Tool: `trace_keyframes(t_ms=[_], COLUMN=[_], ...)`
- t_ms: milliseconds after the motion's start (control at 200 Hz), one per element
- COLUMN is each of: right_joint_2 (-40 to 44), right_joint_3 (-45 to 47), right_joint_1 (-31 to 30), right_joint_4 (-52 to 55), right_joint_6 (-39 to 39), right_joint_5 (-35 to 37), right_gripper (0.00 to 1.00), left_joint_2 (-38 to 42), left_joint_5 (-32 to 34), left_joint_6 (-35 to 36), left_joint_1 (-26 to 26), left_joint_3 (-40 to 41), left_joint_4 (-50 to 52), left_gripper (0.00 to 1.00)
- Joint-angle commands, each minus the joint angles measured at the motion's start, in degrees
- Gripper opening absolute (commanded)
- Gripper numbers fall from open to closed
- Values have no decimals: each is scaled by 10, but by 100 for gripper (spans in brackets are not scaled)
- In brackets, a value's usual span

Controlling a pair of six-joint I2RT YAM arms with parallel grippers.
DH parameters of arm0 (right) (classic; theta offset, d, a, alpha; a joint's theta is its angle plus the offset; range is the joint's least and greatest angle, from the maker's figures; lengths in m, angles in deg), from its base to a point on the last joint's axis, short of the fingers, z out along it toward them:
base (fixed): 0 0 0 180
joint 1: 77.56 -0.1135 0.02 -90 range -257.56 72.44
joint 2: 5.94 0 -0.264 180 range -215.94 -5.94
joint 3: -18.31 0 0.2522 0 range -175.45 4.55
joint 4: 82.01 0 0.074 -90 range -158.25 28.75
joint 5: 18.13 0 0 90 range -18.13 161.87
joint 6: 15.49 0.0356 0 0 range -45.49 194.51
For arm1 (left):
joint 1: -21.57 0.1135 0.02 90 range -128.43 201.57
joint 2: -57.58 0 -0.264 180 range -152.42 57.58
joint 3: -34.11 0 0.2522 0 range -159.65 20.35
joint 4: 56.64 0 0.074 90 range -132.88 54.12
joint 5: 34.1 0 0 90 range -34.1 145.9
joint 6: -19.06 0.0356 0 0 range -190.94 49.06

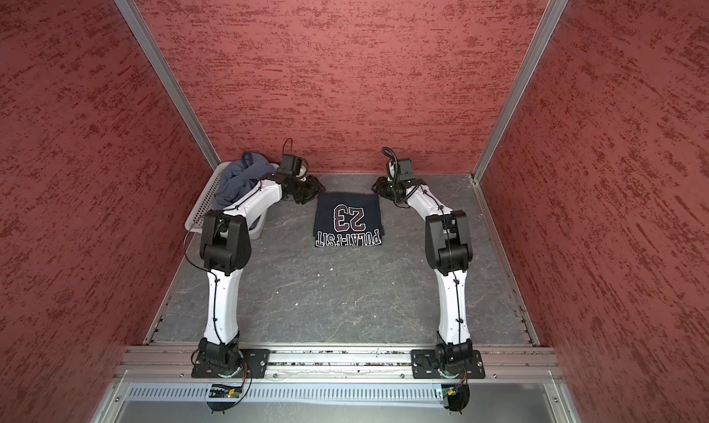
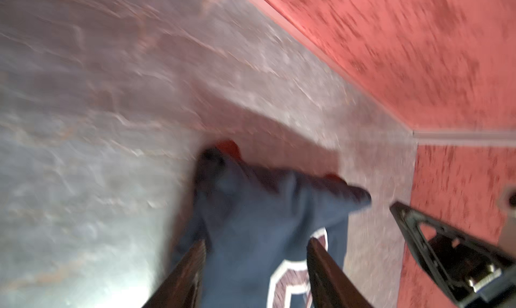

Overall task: Fold and stack tank tops
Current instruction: Fold the tank top at the top-center of the table.

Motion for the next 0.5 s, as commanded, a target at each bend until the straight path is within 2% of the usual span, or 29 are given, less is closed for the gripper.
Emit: trace_keyframes(t_ms=[0, 85, 215, 376, 496], right_joint_2=[24, 14, -29, -96, -170], right_joint_3=[17, 23, -19, -106, -210], right_joint_1=[-22, -28, -29, -28, -26], right_joint_4=[-13, -26, -17, 18, 86], right_joint_6=[-27, -24, -24, -43, -61], right_joint_5=[16, 12, 3, 39, 66], right_gripper=[51, 51, 49, 47, 45], left_joint_2=[24, -4, -69, -148, -210], left_joint_5=[42, 40, 32, 27, -10], left_joint_6=[45, 41, 39, 38, 24], left_joint_1=[-38, -44, -37, -13, 8], left_joint_3=[20, -2, -64, -142, -204], left_joint_4=[-37, -32, -20, -22, -14], left_gripper=[57, 54, 51, 48, 48])
